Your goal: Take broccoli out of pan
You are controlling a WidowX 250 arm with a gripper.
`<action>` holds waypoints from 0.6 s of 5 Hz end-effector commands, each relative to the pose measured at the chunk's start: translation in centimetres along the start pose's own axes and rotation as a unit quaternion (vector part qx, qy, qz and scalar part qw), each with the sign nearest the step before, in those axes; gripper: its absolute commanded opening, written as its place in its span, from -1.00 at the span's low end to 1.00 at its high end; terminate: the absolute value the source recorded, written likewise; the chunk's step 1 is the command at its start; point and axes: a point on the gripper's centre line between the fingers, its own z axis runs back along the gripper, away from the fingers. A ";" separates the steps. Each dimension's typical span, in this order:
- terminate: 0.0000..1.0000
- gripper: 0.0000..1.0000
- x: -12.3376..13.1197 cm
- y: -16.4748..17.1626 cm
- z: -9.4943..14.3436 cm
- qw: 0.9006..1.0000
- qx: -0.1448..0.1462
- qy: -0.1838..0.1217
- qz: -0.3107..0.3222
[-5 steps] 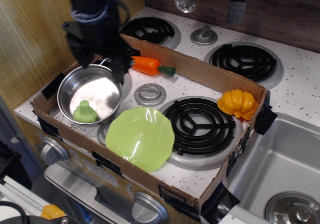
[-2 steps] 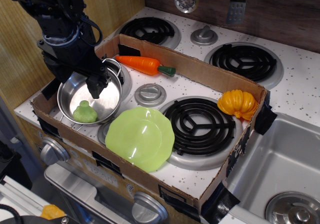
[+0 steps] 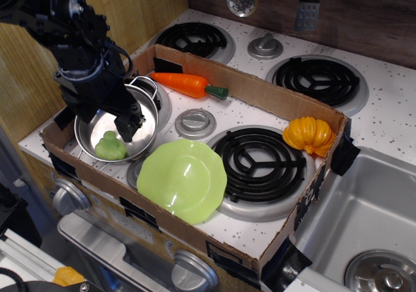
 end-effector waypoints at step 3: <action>-1.00 -1.00 -1.6 0.3 -1.5 1.000 -0.014 0.010 -0.019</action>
